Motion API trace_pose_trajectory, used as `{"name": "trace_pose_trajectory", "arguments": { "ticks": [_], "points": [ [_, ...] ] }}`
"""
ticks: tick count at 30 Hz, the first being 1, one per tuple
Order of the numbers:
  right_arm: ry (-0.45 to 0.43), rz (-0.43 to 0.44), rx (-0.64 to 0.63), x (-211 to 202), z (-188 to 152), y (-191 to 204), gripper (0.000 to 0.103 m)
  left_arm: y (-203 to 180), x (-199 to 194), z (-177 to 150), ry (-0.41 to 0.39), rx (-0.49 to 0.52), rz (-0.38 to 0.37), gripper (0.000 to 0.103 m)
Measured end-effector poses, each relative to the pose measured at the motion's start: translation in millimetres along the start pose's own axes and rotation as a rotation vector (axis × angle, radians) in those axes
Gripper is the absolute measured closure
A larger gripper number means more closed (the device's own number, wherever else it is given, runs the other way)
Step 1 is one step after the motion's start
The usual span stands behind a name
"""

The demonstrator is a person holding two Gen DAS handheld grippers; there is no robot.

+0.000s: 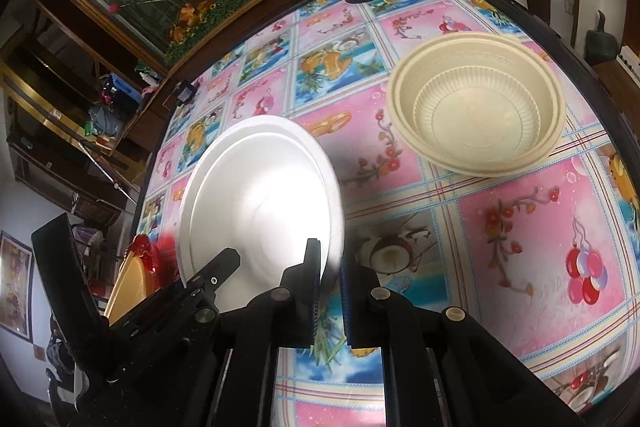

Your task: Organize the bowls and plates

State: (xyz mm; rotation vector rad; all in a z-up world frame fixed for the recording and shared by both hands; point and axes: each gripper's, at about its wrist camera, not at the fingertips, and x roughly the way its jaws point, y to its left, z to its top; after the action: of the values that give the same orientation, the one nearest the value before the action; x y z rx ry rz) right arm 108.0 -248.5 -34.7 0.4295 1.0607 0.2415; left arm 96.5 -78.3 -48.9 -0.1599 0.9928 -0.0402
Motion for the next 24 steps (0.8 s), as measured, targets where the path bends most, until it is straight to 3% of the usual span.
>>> {"name": "trace_pose_trajectory", "arguments": {
  "ticks": [12,24],
  "points": [
    [-0.039,0.092,-0.086,-14.2,-6.1,52.6,0.094,44.8,-64.1,-1.3,-0.124,-0.059,0.021,0.088],
    [-0.053,0.205,-0.241,-19.1,-15.2,142.0,0.094,119.5,-118.6,-5.4,-0.242,-0.179,0.094,0.088]
  ]
}}
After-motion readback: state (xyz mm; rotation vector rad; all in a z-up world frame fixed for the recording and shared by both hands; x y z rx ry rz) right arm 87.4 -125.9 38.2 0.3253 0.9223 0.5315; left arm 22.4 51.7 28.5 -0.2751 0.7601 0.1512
